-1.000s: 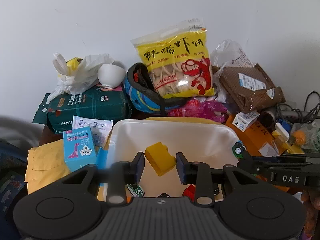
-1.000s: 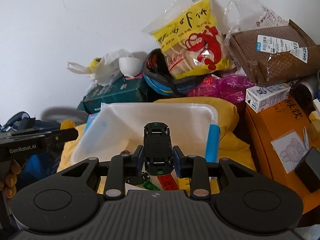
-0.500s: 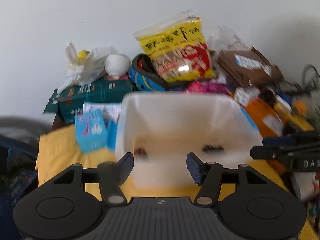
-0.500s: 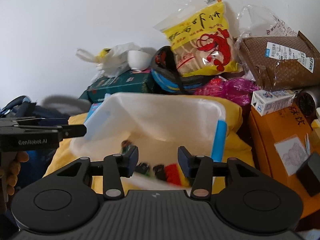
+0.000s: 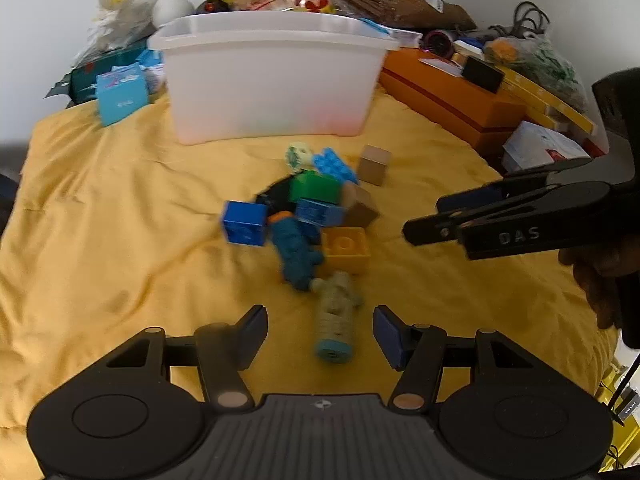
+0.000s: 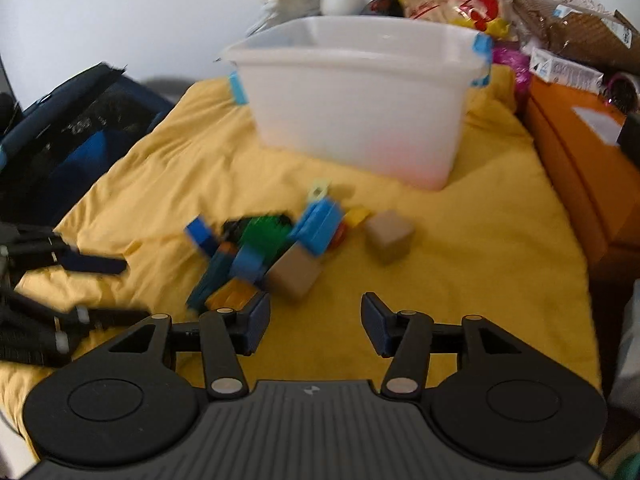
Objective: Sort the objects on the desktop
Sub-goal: 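Grasp the olive figure with the left tool while the right tool grasps the orange square brick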
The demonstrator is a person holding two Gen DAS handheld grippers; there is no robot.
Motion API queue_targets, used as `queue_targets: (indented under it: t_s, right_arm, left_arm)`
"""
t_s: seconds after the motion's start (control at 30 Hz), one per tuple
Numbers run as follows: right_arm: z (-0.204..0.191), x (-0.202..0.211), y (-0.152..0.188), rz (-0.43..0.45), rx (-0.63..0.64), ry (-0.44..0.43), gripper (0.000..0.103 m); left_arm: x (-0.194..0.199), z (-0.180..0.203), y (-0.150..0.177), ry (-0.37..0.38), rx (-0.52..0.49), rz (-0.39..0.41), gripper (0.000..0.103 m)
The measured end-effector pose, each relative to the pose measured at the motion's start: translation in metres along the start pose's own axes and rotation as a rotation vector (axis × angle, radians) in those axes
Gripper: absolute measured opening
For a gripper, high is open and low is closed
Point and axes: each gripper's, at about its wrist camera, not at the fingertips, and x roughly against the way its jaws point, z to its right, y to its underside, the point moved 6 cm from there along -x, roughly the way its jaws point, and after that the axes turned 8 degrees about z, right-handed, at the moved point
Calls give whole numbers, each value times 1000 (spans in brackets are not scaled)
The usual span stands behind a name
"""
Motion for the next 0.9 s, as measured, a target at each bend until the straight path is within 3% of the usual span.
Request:
queue_targets:
  t_s: [0.1,0.17,0.4,0.7,0.8,0.83,0.9]
  right_arm:
    - [2,-1,12,-21,-29,25,54]
    - [4,1,18,-39,-52,25,54]
    - [-9,4,16,-30,7,12,54]
    - [-55,-34,9,-16,99,-40,59]
    - [-57,-49,11,-44,116,-38,54]
    - [-56,-52,12,-59,113,-52,46]
    - [-54,-47,12,-55,113,-69,46]
  left_arm:
    - [-16,9,5,24,-10,-17,57]
    - [-24,7,7,18,-16,-35,28]
    - [-3,-20,4,-44,32,11,27]
    - [25,-53,-1,-113,90,41,27]
    - [28,-58,-2,-118,116,49,27]
    - [29,-60,-3,-120,124,53,27]
    - [31,-63,-7,-121,144,64,27]
